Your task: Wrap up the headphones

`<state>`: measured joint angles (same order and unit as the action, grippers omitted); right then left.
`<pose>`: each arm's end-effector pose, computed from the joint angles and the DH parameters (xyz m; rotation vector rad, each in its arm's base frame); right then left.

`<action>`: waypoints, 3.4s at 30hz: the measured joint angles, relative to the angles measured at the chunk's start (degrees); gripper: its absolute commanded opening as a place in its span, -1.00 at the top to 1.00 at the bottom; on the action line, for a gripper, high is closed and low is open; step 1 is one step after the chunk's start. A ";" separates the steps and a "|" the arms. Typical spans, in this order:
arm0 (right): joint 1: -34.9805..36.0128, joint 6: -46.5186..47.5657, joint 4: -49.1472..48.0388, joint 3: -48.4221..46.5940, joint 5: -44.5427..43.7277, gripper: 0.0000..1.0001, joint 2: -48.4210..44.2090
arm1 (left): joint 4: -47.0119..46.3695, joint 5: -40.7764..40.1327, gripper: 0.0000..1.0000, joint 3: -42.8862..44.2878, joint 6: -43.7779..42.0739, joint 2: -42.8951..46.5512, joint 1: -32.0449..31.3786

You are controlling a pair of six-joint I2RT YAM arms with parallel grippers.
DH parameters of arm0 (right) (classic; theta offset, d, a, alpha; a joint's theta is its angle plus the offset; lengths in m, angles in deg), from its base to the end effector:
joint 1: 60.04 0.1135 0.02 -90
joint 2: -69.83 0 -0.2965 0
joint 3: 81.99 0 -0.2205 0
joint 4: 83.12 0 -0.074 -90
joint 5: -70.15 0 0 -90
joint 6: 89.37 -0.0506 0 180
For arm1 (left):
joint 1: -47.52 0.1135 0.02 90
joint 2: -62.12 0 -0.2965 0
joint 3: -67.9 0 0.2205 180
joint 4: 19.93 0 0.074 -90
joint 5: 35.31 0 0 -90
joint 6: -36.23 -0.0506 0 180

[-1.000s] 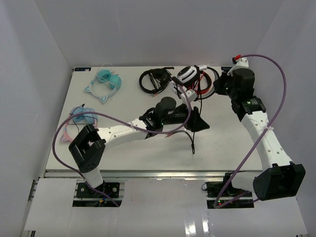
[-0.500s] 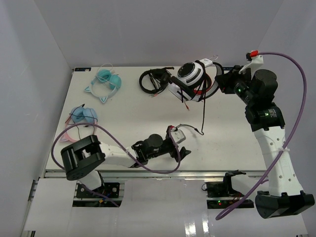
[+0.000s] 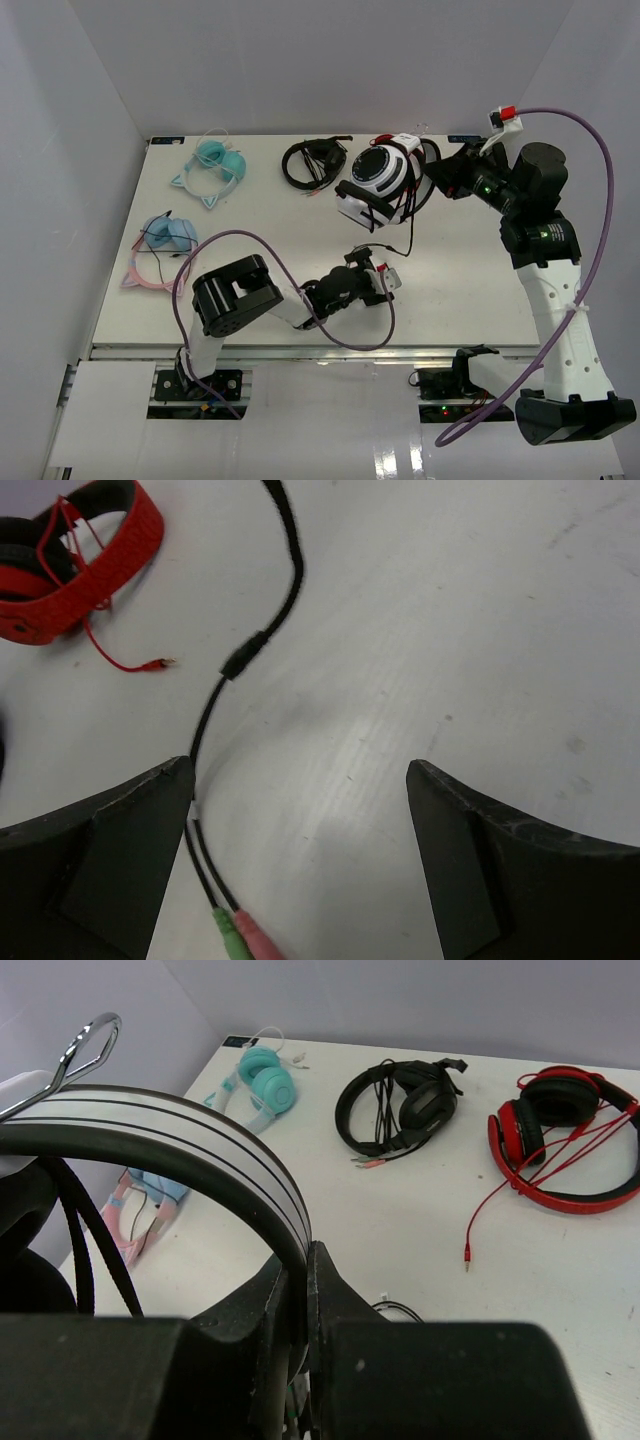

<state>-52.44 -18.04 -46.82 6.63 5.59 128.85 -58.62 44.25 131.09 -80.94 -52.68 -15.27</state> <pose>0.1687 0.0444 0.4775 -0.1864 1.6709 0.7106 0.1919 -0.3533 0.1822 1.1774 1.3632 -0.2814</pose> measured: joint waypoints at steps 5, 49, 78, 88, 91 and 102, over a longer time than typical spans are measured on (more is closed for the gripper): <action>-0.15 -0.03 -0.09 0.09 3.96 0.85 -1.47 | 0.83 0.91 -0.79 5.11 -3.68 -1.24 4.41; -4.52 -8.35 -8.79 2.90 20.16 0.85 -2.27 | 14.74 45.45 -0.68 2.16 -0.82 4.91 16.37; -4.64 15.02 4.74 0.90 12.59 0.85 -7.12 | 22.00 40.21 1.00 0.98 -3.25 5.52 18.78; -4.75 41.09 19.72 -3.75 21.24 0.85 -8.14 | 36.17 37.60 1.00 2.60 -7.85 10.22 23.18; -4.75 52.58 25.77 -4.83 21.67 0.85 -8.75 | 44.55 36.24 1.00 10.08 -7.57 10.20 26.20; -1.50 68.60 21.06 20.70 4.26 0.85 -12.00 | 74.45 40.45 1.00 35.49 3.22 12.38 31.08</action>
<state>-53.94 50.56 -25.75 27.33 9.85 116.85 15.83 84.70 166.58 -77.72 -40.30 15.81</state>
